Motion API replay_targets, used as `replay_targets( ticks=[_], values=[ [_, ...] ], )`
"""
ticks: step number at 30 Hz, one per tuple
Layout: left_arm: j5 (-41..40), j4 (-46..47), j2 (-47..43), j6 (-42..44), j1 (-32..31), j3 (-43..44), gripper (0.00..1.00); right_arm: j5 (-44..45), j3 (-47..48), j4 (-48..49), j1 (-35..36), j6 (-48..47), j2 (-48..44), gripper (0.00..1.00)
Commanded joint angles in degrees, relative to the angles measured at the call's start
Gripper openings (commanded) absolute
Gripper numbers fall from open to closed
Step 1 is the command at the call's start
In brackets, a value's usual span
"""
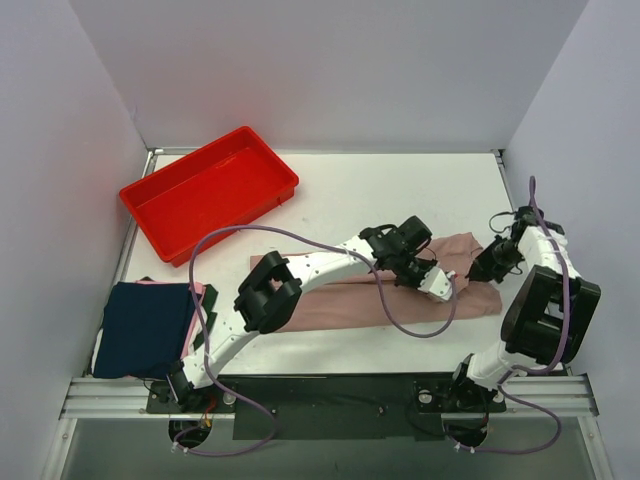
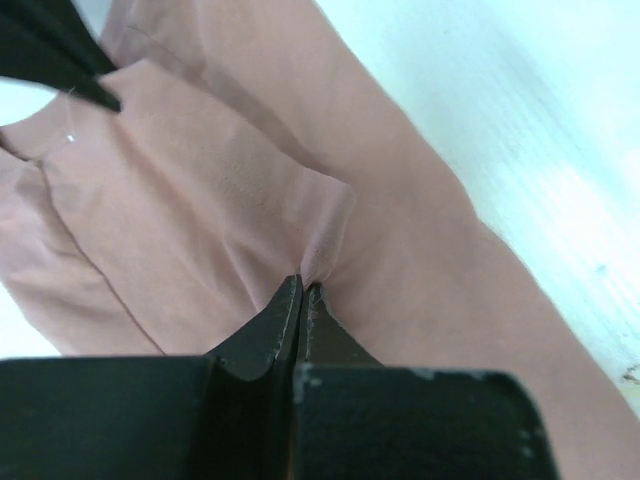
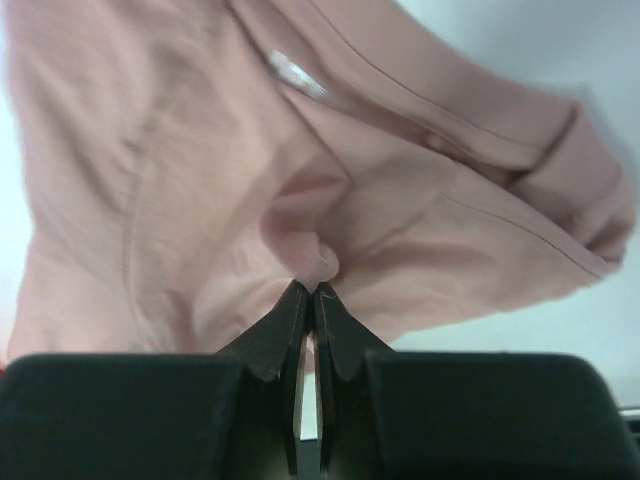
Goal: Fold and stack the t-shirts
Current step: Fold the other side of the tshirt into a rectangle
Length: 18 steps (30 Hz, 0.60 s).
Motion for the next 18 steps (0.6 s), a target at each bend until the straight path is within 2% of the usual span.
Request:
replay_targets(
  ticks=[1, 6, 15, 16, 17, 18],
  values=[
    [5.80, -4.40, -2.48, 0.94, 0.46, -0.79, 0.00, 2.27, -6.44, -5.55, -1.07, -0.86, -3.21, 0.00],
    [11.24, -7.13, -2.31, 2.09, 2.04, -2.11, 0.00, 3.14, -10.50, -5.90, -1.86, 0.28, -4.63, 0.00],
    [14.85, -9.33, -2.40, 4.11, 3.09, -1.68, 0.01, 7.98, -11.73, -6.52, -2.30, 0.90, -7.26, 0.00],
    [14.86, -9.50, -2.05, 4.38, 3.09, -1.50, 0.07, 7.55, -11.56, -6.52, -2.39, 0.64, -7.26, 0.00],
    [14.51, -10.29, -1.79, 5.25, 3.01, -1.15, 0.13, 6.24, -11.47, -6.69, -2.48, -0.23, -6.74, 0.07],
    [14.24, -10.82, -1.70, 5.61, 3.09, -1.14, 0.22, 5.88, -11.12, -6.78, -2.48, -0.59, -6.39, 0.14]
  ],
)
